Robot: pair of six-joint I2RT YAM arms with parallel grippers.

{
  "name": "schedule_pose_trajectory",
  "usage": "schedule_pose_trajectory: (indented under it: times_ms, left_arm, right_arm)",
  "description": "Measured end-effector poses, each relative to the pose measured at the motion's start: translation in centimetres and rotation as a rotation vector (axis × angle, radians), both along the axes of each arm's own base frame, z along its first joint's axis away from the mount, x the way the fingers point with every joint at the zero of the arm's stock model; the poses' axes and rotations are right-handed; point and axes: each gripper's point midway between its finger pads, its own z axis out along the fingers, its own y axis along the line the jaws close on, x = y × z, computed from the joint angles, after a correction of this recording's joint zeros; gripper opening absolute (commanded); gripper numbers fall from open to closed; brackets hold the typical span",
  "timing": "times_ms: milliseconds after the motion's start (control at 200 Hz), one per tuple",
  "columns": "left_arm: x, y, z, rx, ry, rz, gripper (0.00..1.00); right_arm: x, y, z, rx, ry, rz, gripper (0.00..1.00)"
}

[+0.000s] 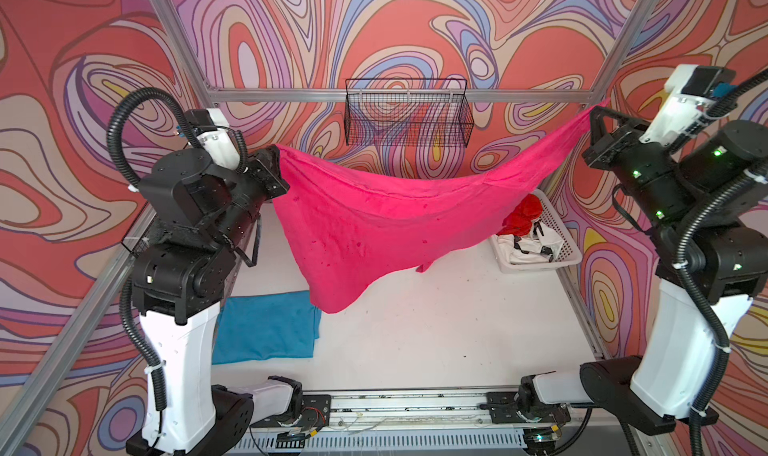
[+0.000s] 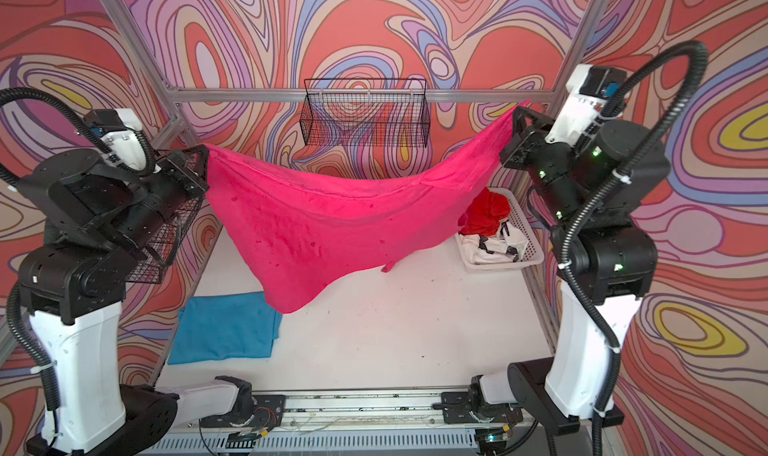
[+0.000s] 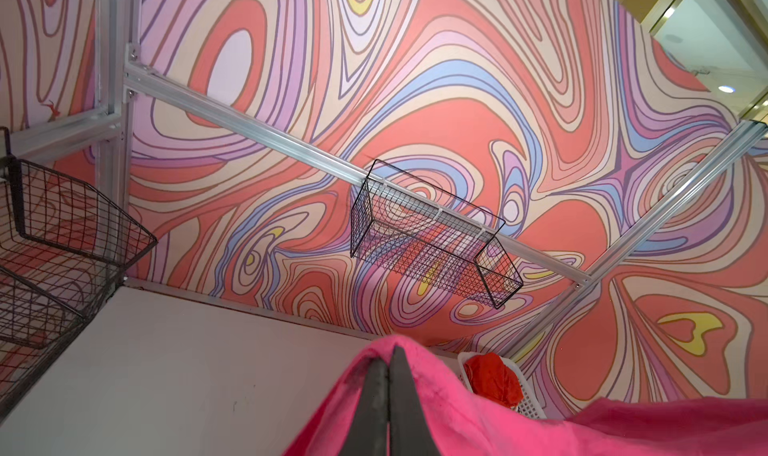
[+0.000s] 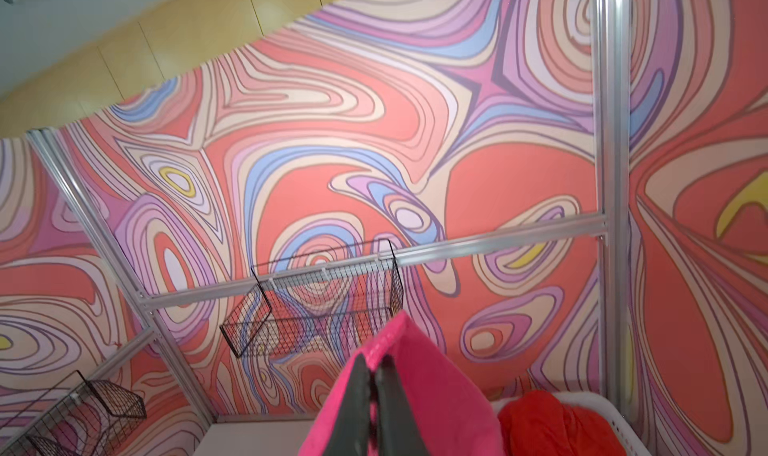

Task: Fold and stack the t-shirts
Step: 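Raise the pink t-shirt high with both grippers, stretching it between them, then swing the pink t-shirt down and lay it flat toward the robot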

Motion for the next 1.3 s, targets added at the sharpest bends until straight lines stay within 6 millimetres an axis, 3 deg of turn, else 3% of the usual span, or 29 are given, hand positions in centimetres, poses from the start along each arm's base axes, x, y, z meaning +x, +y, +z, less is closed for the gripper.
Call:
schedule_pose_trajectory:
  times_ms: [135, 265, 346, 501, 606, 746, 891, 997, 1112, 1217, 1297]
  left_arm:
    - [1.4, 0.1, -0.2, 0.015, 0.008, 0.019, 0.0]
    - [5.2, 0.6, -1.8, 0.021, 0.053, 0.047, 0.0]
    - [8.4, 1.2, -3.6, 0.013, 0.098, 0.062, 0.0]
    - [14.2, 3.4, -7.0, -0.031, 0.172, 0.101, 0.0]
    - [17.2, 4.4, -8.5, -0.057, 0.183, 0.109, 0.0]
    - [19.7, 4.0, -8.5, -0.078, 0.13, 0.073, 0.0]
    - [20.7, 3.9, -5.6, -0.082, 0.036, 0.045, 0.0]
    - [19.7, 4.2, -2.8, -0.081, -0.043, 0.037, 0.0]
    - [17.0, 4.3, -0.8, -0.074, -0.108, 0.026, 0.0]
    - [13.3, 4.0, -2.2, -0.076, -0.118, 0.013, 0.0]
    - [10.4, 3.9, -5.2, -0.089, -0.101, 0.007, 0.0]
  right_arm:
    - [1.2, 0.2, 1.5, -0.002, -0.065, 0.004, 0.0]
    - [6.1, 0.8, 1.1, -0.017, -0.073, 0.004, 0.0]
    - [10.5, 1.3, -0.9, -0.028, -0.043, 0.006, 0.0]
    - [18.5, 2.6, -6.6, -0.064, 0.035, 0.028, 0.0]
    - [21.8, 3.5, -8.6, -0.082, 0.027, 0.057, 0.0]
    - [23.9, 4.5, -8.2, -0.097, -0.044, 0.097, 0.0]
    - [23.0, 5.2, -4.8, -0.102, -0.166, 0.136, 0.0]
    - [20.1, 5.6, -1.7, -0.111, -0.262, 0.173, 0.0]
    - [15.5, 6.0, 0.6, -0.126, -0.319, 0.214, 0.0]
    - [10.8, 6.1, 1.0, -0.139, -0.339, 0.25, 0.0]
    - [7.7, 6.1, -0.8, -0.143, -0.313, 0.274, 0.0]
